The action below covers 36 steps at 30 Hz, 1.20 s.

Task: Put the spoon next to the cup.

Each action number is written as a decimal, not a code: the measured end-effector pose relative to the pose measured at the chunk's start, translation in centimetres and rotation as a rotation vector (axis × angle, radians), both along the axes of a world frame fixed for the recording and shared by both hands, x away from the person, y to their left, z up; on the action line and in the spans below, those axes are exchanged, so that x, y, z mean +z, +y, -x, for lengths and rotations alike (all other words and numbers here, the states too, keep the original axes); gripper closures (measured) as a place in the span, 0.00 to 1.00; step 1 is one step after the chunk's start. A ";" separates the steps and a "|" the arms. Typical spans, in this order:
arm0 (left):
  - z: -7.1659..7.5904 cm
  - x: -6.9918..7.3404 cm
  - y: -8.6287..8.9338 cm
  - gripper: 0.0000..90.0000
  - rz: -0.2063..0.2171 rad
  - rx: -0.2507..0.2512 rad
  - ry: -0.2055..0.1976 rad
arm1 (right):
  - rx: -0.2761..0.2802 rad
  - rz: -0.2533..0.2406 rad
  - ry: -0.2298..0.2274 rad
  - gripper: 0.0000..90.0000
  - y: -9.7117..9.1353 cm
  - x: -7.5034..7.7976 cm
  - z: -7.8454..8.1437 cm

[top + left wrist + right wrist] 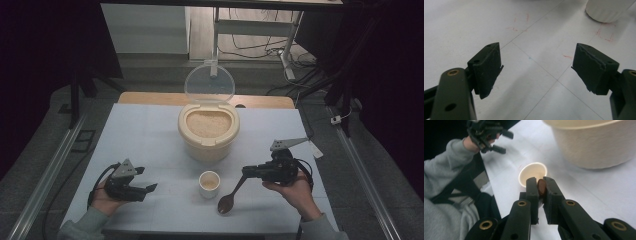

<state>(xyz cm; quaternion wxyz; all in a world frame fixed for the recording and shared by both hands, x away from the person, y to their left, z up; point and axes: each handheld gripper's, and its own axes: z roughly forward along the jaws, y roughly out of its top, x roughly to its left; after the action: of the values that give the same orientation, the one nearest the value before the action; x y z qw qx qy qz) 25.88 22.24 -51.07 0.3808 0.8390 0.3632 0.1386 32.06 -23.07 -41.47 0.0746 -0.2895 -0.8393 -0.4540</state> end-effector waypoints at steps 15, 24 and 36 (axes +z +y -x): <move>0.0 0.0 0.0 0.25 -0.004 0.000 0.005 | -0.029 0.044 0.000 0.87 2.0 -1.6 -2.7; 0.0 -0.1 -0.1 0.25 -0.007 -0.004 0.003 | -0.105 0.096 -0.096 0.79 2.4 -3.0 -3.2; 0.0 -0.1 -0.1 0.25 -0.007 -0.008 0.003 | -0.171 0.153 -0.143 0.69 3.4 -6.0 -5.0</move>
<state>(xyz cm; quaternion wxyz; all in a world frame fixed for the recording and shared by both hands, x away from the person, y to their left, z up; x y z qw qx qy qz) 25.85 22.12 -51.15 0.3778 0.8421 0.3598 0.1371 37.01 -19.65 -47.46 -0.0467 -0.3319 -0.8469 -0.4129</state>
